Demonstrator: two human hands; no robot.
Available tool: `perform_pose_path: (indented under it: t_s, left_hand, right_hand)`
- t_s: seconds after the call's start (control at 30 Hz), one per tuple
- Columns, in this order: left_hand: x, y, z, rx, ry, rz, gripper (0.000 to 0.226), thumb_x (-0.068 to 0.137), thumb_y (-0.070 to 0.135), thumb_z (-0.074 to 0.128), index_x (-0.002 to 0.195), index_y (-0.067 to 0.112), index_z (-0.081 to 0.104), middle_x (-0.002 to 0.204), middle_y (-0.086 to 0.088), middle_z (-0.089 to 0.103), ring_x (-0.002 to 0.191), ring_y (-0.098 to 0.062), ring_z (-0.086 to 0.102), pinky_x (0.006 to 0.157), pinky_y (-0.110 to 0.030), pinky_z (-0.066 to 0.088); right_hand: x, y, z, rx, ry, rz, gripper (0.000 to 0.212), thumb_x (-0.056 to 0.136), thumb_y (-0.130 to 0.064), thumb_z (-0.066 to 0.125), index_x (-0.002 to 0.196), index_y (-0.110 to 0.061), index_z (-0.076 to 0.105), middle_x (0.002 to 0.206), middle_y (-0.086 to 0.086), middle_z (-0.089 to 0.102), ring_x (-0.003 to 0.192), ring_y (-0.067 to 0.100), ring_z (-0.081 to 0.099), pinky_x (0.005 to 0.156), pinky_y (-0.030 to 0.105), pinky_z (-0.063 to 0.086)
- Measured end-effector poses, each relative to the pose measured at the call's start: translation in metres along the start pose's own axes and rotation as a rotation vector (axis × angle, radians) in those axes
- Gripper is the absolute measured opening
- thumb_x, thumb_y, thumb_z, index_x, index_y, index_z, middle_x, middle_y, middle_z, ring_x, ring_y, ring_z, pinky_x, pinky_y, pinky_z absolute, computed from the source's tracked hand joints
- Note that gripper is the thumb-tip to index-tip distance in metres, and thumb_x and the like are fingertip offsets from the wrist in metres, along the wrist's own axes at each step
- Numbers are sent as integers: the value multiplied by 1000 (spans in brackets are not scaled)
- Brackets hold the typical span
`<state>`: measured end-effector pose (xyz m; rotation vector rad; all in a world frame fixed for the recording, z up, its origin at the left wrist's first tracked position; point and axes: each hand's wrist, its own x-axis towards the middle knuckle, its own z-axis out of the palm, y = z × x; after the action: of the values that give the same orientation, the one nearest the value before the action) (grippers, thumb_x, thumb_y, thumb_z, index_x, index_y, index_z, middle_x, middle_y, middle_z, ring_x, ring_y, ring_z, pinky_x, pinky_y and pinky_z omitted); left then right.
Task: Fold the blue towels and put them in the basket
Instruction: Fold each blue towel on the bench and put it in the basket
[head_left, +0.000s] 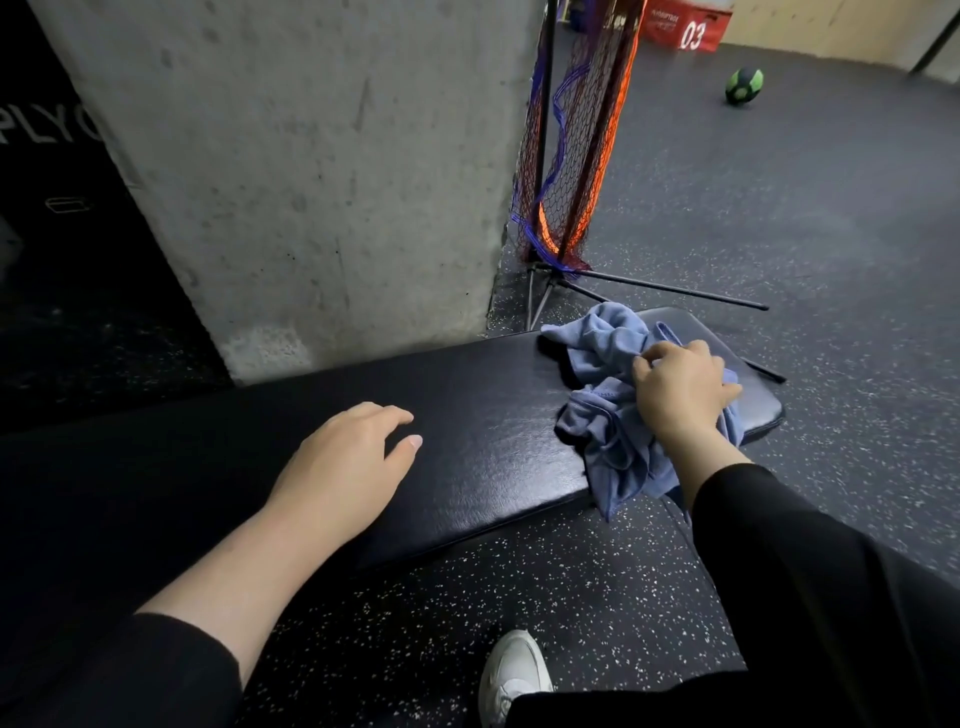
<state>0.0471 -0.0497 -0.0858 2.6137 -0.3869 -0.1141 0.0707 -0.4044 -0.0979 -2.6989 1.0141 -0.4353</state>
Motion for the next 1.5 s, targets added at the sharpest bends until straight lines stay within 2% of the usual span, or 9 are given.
perform_pose_path:
  t_s: [0.13,0.3,0.63,0.87,1.13,1.27,1.33,1.4,1.5]
  left_hand:
    - [0,-3,-3,-21,17,-6,38,101,45,49,135,30,58,133,16,56,122,-12,53,100,-38,47]
    - [1,-4,-7,-60,68,-2,36,101,43,50,133,29,60,133,16,56,123,-11,53,100,-34,46]
    - [-6,-12,-18,-96,117,7,35,101,40,51,133,29,60,134,18,55,123,-8,52,99,-28,42]
    - [-8,-19,-28,-213,172,16,46,100,45,49,145,35,47,143,20,47,128,-5,48,105,-29,40]
    - [-18,-36,-57,-623,400,-74,68,98,39,57,156,38,21,150,15,39,134,-2,43,115,-39,37]
    - [-30,-61,-76,-690,306,-135,71,96,38,61,157,32,24,152,13,38,139,-1,37,116,-27,30]
    - [-39,-78,-81,-687,231,-202,50,97,33,62,144,26,47,134,12,58,121,-2,54,101,-23,41]
    - [-49,-92,-84,-688,219,-263,16,98,27,62,103,13,66,91,3,69,83,-10,61,74,-26,46]
    - [-51,-114,-96,-699,358,-317,23,97,22,62,75,16,61,69,5,61,66,-9,52,58,-22,41]
  right_hand:
    - [4,-12,-25,397,148,-26,20,92,-39,56,98,-26,71,114,2,62,111,25,55,96,40,36]
    - [-3,-45,-66,801,186,-156,10,99,-30,53,96,-24,60,82,-11,63,68,-8,55,61,7,38]
    - [-11,-89,-67,1058,43,-51,11,100,-30,55,98,-22,62,85,-13,63,74,-7,55,71,16,43]
    - [-41,-142,-89,1265,90,-333,10,101,-23,53,92,-26,56,81,-13,57,77,-3,52,80,21,44]
    - [-115,-208,-81,1529,-328,-297,7,101,-22,54,96,-18,58,84,-3,61,84,9,55,84,32,46]
    - [-159,-230,-77,1608,-618,-197,10,103,-22,52,100,-15,59,90,5,66,89,16,61,85,37,50]
    - [-179,-240,-71,1607,-748,-137,14,103,-23,52,105,-12,60,93,9,67,92,20,63,89,41,52]
    - [-193,-247,-64,1583,-831,-100,16,103,-25,53,107,-12,61,95,9,68,93,20,64,93,44,51]
    - [-199,-259,-54,1535,-833,-93,16,101,-27,55,107,-13,62,92,5,68,89,17,63,87,40,52]
